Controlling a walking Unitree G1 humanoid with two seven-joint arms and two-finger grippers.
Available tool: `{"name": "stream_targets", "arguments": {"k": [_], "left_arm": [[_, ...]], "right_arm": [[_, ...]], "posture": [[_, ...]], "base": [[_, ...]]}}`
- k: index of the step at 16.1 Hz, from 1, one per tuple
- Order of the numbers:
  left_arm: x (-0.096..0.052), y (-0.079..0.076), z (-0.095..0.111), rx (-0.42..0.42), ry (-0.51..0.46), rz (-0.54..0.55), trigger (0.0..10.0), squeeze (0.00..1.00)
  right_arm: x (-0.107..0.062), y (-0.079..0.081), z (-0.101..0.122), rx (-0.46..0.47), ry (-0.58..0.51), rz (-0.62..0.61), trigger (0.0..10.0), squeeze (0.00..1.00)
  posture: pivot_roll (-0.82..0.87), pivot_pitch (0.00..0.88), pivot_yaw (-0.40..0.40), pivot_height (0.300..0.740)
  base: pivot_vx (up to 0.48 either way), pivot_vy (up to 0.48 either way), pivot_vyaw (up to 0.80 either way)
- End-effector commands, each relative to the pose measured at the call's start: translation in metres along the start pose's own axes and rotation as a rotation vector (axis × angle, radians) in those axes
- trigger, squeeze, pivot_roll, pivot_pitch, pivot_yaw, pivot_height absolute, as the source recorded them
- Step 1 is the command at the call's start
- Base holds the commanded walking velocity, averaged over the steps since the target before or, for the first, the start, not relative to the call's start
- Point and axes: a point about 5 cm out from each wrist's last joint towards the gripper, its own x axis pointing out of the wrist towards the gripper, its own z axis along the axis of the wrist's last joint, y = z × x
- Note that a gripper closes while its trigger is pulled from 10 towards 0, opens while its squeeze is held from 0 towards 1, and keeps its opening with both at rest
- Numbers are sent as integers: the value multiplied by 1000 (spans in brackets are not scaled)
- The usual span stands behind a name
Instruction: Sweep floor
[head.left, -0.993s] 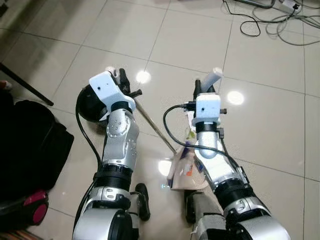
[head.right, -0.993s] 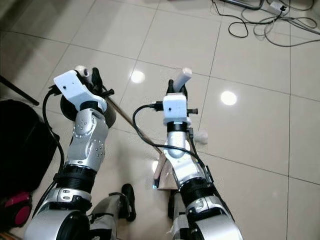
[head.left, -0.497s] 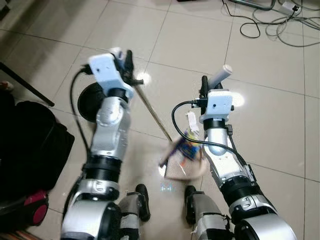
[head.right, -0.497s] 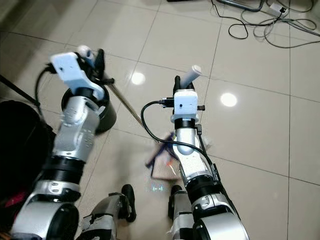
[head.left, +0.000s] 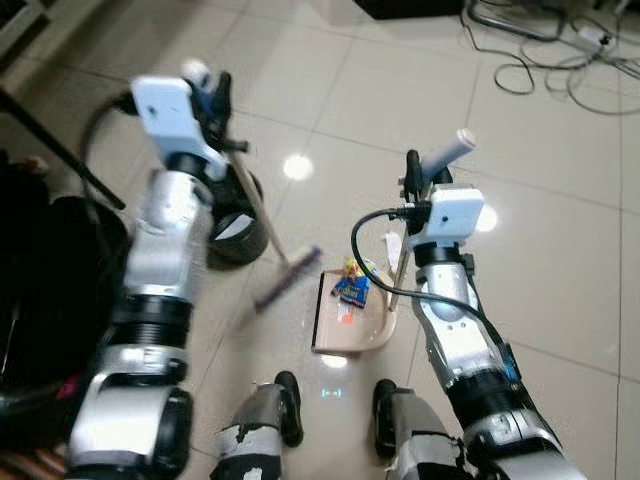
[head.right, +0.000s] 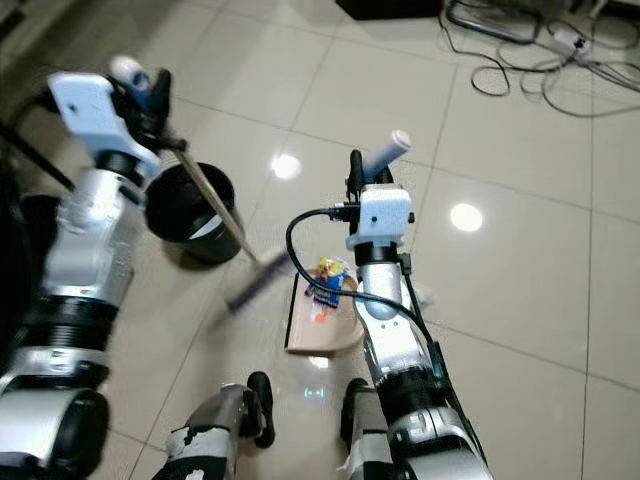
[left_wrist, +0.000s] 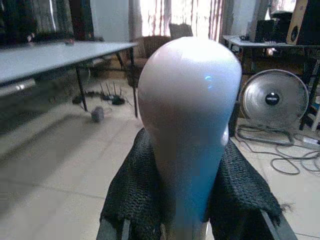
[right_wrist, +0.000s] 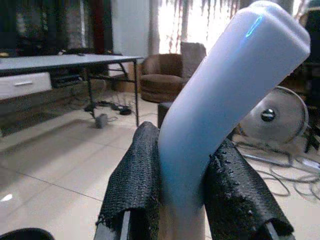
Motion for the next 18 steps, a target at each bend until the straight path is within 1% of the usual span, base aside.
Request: {"name": "stream_targets", "arguments": {"k": [1, 3, 4, 5, 6, 7, 8, 9, 10, 12, 13, 14, 15, 16, 18], "left_arm": [[-2, 9, 12, 33, -37, -12, 10000, 0], [-11, 23, 11, 83, -14, -7, 10000, 0], [-19, 27, 7, 120, 7, -18, 10000, 0], [-26, 29, 2, 139, 27, -22, 10000, 0], [-41, 32, -9, 177, 67, -23, 10000, 0], [-45, 34, -11, 185, 78, -21, 10000, 0], [-54, 36, -15, 194, 101, -16, 10000, 0], [-58, 36, -17, 198, 114, -14, 10000, 0], [-66, 35, -21, 209, 134, -15, 10000, 0], [-75, 35, -24, 207, 155, 3, 10000, 0], [-80, 35, -27, 228, 177, 10, 10000, 0], [-87, 33, -32, 242, 222, -5, 10000, 0], [-93, 30, -38, 228, 275, -20, 10000, 0], [-98, 28, -40, 221, 292, -31, 10000, 0], [-107, 28, -41, 235, 298, -23, 10000, 0]], "right_arm": [[1, -3, 7, 21, -28, -7, 10000, 0], [1, -9, 14, 24, -43, -13, 10000, 0], [2, -12, 18, 23, -52, -15, 10000, 0], [3, -14, 21, 29, -59, -18, 10000, 0], [2, -20, 28, 66, -76, -34, 10000, 0], [2, -21, 30, 77, -81, -38, 10000, 0], [1, -24, 35, 92, -91, -51, 10000, 0], [0, -25, 37, 101, -95, -61, 10000, 0], [-1, -27, 39, 117, -99, -66, 10000, 0], [-3, -30, 43, 137, -98, -69, 10000, 0], [-2, -32, 46, 155, -102, -78, 10000, 0], [0, -34, 53, 171, -108, -82, 10000, 0], [3, -37, 59, 200, -105, -92, 10000, 0], [6, -40, 65, 232, -104, -109, 10000, 0], [10, -49, 76, 282, -121, -157, 10000, 0]], "posture": [[51, 164, 45, 740], [49, 151, 49, 740], [51, 146, 51, 740], [49, 141, 50, 740], [46, 126, 53, 740], [46, 123, 53, 740], [42, 115, 57, 740], [40, 110, 58, 740], [40, 104, 60, 740], [41, 91, 62, 740], [42, 87, 62, 740], [43, 78, 64, 740], [40, 73, 64, 740], [36, 68, 65, 740], [36, 66, 63, 740]], "base": [[0, 0, 0], [0, 0, 0], [0, 0, 0], [0, 0, 0], [0, 0, 0], [0, 0, 0], [0, 0, 0], [0, 0, 0], [0, 0, 0], [0, 0, 0], [0, 0, 0], [0, 0, 0], [0, 0, 0], [0, 0, 0], [0, 0, 0]]}}
